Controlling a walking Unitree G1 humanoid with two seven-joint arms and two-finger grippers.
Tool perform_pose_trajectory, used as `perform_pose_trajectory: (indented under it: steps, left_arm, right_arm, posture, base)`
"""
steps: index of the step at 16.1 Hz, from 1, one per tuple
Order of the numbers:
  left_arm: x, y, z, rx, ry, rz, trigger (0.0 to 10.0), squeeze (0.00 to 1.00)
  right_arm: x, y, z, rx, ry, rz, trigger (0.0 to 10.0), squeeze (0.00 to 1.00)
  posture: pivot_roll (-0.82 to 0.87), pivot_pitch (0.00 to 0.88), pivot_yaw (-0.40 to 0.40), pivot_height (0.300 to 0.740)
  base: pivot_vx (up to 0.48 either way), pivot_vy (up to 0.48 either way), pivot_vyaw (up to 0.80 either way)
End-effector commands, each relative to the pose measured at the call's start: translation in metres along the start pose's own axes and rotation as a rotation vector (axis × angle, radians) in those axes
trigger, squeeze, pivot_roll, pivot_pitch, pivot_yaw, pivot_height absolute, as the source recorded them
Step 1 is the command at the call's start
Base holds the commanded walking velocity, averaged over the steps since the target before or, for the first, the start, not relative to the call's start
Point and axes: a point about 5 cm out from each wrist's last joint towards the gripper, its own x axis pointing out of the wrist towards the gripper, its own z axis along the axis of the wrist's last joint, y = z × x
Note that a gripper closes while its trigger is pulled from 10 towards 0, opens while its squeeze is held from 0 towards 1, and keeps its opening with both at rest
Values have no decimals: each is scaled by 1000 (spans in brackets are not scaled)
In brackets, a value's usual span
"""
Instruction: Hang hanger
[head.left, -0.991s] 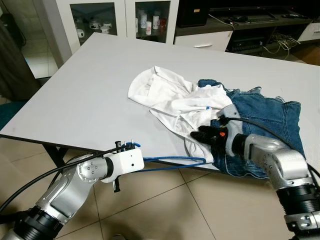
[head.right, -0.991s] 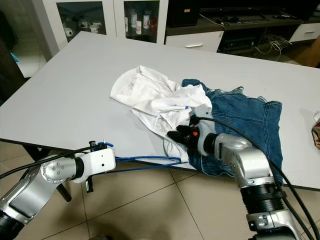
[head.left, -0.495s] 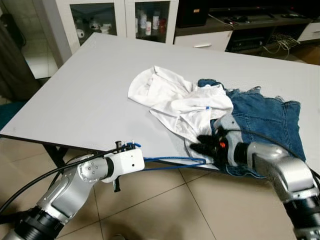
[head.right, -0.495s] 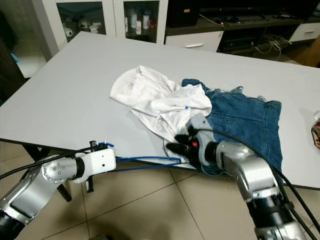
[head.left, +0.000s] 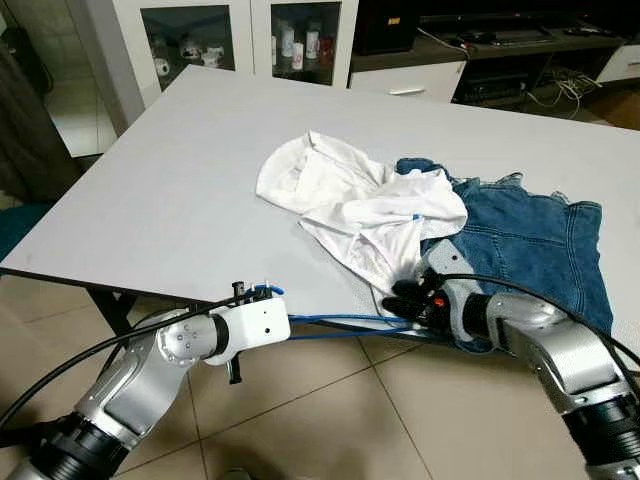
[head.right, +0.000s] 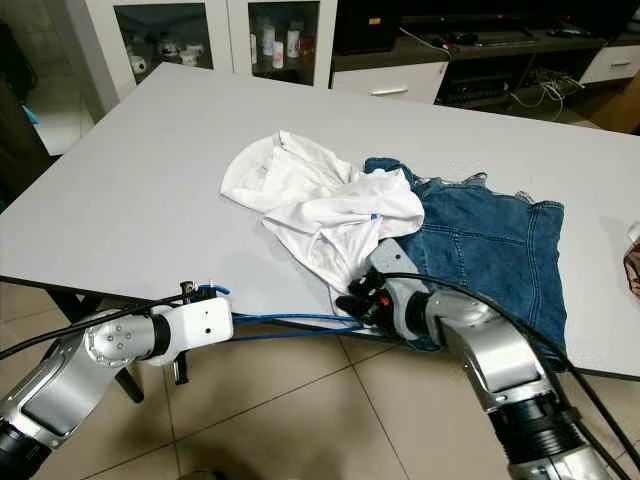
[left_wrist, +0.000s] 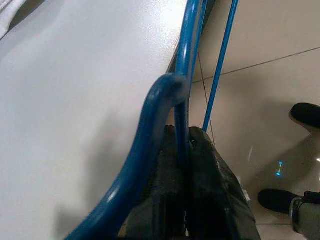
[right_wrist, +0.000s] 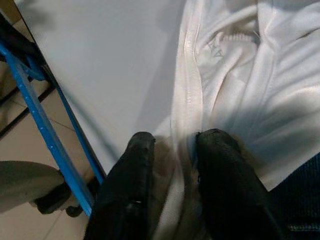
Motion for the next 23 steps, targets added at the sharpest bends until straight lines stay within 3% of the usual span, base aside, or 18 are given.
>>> perform_pose_trajectory:
  steps: [1,10,13,14,15,16,17,18,23]
  left_arm:
    - [-1,3,5,12,-17,20,10000,0]
    - [-1,3,5,14,-18,24,10000,0]
    - [-2,3,5,16,-15,23,10000,0]
    - [-2,3,5,17,-15,22,10000,0]
    - [-1,3,5,21,-14,22,10000,0]
    - [-1,3,5,25,-14,21,10000,0]
    - [-1,3,5,25,-15,21,10000,0]
    - [-1,3,5,26,-15,21,10000,0]
    - [-1,3,5,25,-16,23,10000,0]
  right_arm:
    - [-4,-5,5,5,-34,-15,0,0]
    - [-4,8,27,192,-208,170,0,0]
    - [-4,-3,24,101,-167,70,353,0]
    - [-5,-9,24,62,-143,19,4824,0]
    - [-7,-13,22,-7,-103,-18,10000,0]
    - [-9,-13,22,-41,-85,-21,10000,0]
    - [-10,-12,22,-72,-72,-13,10000,169]
    - [-10,-11,23,-102,-60,-8,10000,965]
    - [-10,-5,29,-116,-87,49,10000,1000]
  posture:
    - [88,104,-67,740]
    - [91,108,-62,740]
    - [91,110,-59,740]
    - [90,110,-58,740]
    - [90,110,-58,740]
    - [87,110,-58,740]
    - [86,110,-58,740]
    - [85,109,-59,740]
    - [93,109,-63,740]
  base:
    - [0,0,0]
    - [0,0,0]
    - [0,0,0]
    - [0,0,0]
    - [0,0,0]
    - [0,0,0]
    - [0,0,0]
    - [0,0,0]
    - [0,0,0]
